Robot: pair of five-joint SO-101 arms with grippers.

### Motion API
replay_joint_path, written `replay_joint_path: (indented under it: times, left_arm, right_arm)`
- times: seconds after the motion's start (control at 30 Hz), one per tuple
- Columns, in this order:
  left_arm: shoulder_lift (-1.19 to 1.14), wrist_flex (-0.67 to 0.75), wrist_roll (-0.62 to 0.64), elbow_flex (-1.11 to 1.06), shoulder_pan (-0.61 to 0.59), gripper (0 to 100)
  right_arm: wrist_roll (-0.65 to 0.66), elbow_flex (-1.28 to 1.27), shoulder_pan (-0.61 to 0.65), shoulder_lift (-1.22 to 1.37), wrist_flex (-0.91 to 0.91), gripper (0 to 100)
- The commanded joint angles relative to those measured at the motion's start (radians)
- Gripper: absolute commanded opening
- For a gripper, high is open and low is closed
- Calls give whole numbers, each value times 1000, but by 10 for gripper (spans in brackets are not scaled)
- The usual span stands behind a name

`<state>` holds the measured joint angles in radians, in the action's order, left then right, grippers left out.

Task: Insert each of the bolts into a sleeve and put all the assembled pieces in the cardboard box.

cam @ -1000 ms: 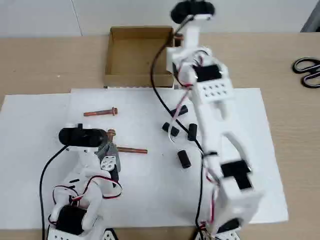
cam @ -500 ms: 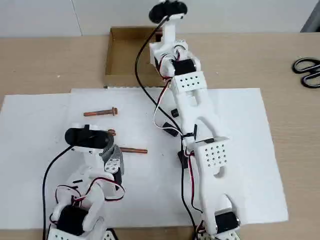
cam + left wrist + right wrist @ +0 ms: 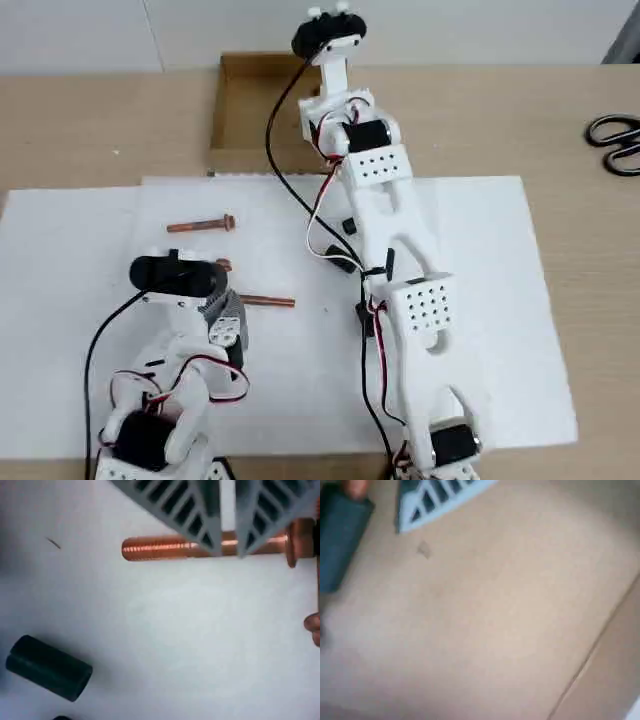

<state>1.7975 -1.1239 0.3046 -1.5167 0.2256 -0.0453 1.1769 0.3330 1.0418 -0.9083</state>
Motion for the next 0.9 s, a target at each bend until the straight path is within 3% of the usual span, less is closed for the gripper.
replay_joint_path:
  times: [0.0,0.23,0.47,0.87]
  left_arm:
    - [12,-3,0,4,6,6]
    - [12,-3,0,4,6,6]
    - [12,0,2,4,6,6]
    - [12,0,3,4,6,6]
  right_arm:
    - [9,61,-1,-45,-82,208]
    - [3,198,1,-110,-507,198]
    - [-192,249,-2,-117,-760,198]
    - [-511,244,-15,-122,-826,198]
